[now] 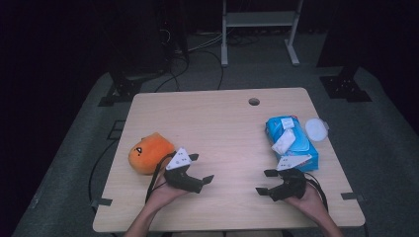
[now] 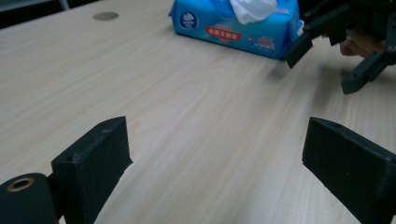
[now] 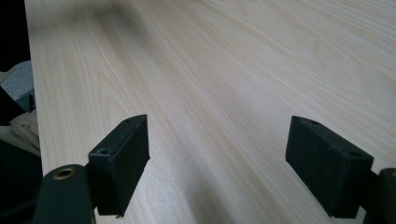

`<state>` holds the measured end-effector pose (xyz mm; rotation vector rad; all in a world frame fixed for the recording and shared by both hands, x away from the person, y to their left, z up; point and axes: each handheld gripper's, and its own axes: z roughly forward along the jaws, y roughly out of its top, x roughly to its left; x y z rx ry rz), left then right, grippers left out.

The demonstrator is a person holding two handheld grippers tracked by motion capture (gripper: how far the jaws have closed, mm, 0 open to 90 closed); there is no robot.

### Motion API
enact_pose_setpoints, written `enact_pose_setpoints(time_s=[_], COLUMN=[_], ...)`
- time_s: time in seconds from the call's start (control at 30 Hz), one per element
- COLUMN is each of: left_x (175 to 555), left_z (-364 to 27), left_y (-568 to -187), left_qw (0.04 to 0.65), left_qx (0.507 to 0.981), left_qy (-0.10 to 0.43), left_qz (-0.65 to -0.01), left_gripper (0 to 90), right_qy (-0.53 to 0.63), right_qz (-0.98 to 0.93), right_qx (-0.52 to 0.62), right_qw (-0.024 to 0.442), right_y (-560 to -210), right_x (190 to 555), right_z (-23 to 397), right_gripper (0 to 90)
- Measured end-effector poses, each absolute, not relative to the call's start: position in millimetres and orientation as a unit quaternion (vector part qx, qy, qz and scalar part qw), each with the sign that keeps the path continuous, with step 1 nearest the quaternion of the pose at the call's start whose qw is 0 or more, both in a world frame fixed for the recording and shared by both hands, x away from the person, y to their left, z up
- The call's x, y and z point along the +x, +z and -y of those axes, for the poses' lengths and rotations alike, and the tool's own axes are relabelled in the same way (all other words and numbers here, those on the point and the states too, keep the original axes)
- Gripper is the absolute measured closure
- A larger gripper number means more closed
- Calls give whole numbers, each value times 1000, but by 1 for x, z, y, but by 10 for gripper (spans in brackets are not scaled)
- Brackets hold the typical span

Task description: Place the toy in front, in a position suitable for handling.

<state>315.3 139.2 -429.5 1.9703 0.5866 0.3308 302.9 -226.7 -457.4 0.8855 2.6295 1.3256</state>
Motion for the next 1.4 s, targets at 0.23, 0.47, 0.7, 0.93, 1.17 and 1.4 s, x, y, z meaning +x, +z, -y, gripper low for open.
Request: enact_pose_setpoints(time_s=[0.23, 0.47, 0.7, 0.93, 1.17, 1.4], left_x=[322, 328, 331, 334, 337, 340], left_z=[-164, -196, -228, -255, -274, -288], left_y=[-410, -396, -386, -385, -391, -399], left_qw=[526, 527, 522, 510, 510, 506], left_qx=[792, 773, 756, 751, 741, 732], left_qy=[169, 211, 243, 258, 259, 258], left_qz=[-259, -283, -309, -331, -353, -376], left_gripper=[69, 70, 72, 72, 72, 72], right_qy=[427, 424, 421, 420, 418, 415], right_qz=[-856, -859, -861, -863, -865, -867], right_qx=[290, 286, 282, 280, 278, 275], right_qw=[31, 29, 26, 25, 23, 22], right_y=[-458, -459, -460, -460, -460, -461], right_x=[301, 301, 301, 301, 301, 300], right_z=[227, 225, 223, 222, 221, 220], right_gripper=[204, 207, 206, 207, 208, 208])
